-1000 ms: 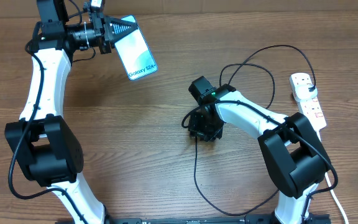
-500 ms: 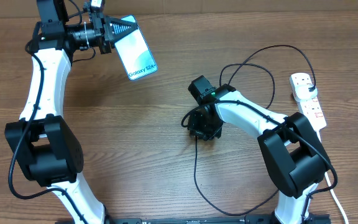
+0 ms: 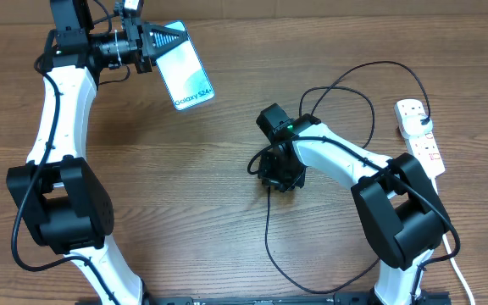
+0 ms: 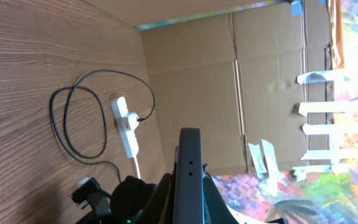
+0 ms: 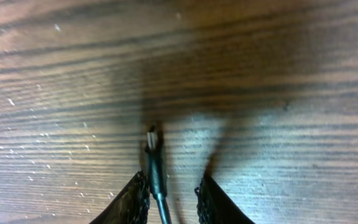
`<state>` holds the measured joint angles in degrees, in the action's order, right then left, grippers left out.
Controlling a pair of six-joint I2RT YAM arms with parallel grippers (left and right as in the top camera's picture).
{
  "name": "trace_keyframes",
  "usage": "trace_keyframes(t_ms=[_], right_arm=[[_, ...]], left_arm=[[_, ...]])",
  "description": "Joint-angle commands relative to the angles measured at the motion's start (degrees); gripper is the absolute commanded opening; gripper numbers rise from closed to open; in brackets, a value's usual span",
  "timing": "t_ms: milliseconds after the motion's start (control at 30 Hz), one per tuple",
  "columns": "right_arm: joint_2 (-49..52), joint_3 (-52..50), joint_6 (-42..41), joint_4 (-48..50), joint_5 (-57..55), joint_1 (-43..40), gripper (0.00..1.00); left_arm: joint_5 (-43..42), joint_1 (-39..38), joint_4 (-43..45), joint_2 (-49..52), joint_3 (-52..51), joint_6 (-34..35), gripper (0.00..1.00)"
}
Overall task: Plug charger to phone and switch on socket
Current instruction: 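Lower the right gripper and close it on the USB-C plug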
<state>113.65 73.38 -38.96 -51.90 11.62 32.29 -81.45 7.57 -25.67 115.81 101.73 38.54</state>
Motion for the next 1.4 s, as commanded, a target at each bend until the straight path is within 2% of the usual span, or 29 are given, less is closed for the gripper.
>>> trace_keyframes(t_ms=[0, 267, 700, 1367], right_arm=[[1.3, 0.6, 0.5, 1.2, -2.6, 0.0, 0.27], [1.3, 0.6, -0.1, 3.2, -4.1, 1.1, 0.27], [1.3, 0.5, -4.2, 2.3, -5.9, 1.5, 0.21], [1.3, 0.1, -4.3, 0.2, -6.4, 1.5, 0.15]], left_arm=[[-2.6, -0.2, 0.2, -1.9, 1.3, -1.3, 0.04], [-2.6, -0.2, 0.2, -1.9, 1.3, -2.4, 0.04], [-2.4, -0.2, 0.1, -1.9, 1.3, -2.3, 0.04], [-2.4, -0.2, 0.0, -1.9, 1.3, -2.3, 0.04]])
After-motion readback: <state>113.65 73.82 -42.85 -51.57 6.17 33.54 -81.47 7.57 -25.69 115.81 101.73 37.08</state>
